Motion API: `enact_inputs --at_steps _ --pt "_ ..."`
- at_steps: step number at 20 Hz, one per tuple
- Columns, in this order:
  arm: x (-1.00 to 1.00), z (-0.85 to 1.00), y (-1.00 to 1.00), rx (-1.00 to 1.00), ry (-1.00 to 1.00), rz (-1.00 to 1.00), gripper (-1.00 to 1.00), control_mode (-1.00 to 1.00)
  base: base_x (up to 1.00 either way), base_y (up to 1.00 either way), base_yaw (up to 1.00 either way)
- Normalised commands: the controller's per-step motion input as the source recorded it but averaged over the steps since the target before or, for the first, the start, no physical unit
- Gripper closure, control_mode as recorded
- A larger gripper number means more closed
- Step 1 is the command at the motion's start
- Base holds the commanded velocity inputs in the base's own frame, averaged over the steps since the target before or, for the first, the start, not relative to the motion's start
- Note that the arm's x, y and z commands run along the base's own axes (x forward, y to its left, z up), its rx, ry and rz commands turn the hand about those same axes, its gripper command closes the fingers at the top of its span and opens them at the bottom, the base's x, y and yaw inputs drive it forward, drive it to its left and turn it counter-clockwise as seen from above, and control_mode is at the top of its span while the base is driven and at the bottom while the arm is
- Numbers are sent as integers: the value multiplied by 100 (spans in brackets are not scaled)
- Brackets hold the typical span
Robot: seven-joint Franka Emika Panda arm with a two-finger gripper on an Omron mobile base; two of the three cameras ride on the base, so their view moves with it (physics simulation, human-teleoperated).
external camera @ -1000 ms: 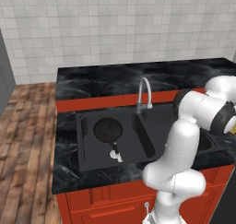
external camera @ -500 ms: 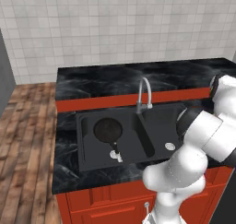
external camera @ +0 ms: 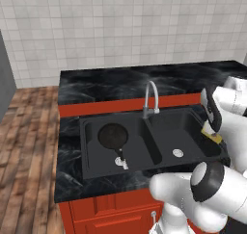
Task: Pick the pan and sponge and place them into the sink. Then turn on the water.
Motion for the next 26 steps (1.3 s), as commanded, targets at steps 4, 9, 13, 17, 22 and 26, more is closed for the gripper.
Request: enact_inputs --at_steps 4,9,13,17,22,26 --pt "-2 6 73 -8 -3 0 100 -100 0 0 0" --pt "0 10 69 -6 -2 0 100 -100 0 0 0" --pt "0 6 63 -5 -1 0 100 -100 0 0 0" --pt "0 1 54 -3 0 0 100 -100 0 0 0" --pt "0 0 48 0 -3 0 100 -100 0 0 0" --pt "0 0 41 0 -5 0 100 -100 0 0 0"
